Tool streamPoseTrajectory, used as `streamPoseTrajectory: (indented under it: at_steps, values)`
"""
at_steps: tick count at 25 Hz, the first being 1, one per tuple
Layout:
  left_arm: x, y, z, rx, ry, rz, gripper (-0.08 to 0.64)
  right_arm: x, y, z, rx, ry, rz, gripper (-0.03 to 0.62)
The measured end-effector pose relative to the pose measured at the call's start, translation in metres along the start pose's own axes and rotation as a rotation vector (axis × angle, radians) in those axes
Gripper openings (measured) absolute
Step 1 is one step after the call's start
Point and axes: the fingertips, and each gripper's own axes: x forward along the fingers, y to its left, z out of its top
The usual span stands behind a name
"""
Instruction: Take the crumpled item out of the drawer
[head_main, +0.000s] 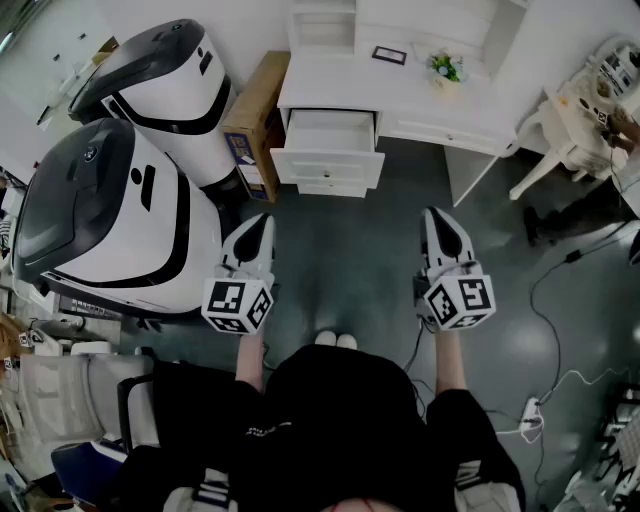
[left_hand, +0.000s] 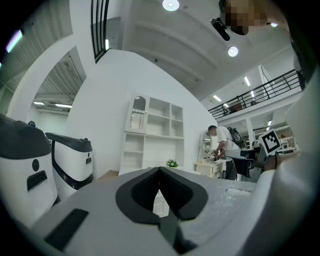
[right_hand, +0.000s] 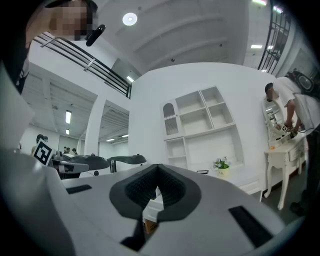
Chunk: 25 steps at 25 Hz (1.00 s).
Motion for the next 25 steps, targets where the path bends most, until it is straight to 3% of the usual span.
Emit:
streamPoseTrajectory:
  at_steps: [15, 25]
  values:
    - [0.004, -0.031, -0.005, 0.006, 0.015, -0.014, -0.003, -0.009, -0.016, -0.005, 0.04, -0.002, 0.023, -0.008]
    - [0.013, -0.024, -0.024, -0.032, 0.053, 0.026, -0.002, 0.011, -0.021, -0.025, 0.079, 0.029, 0.053, -0.008]
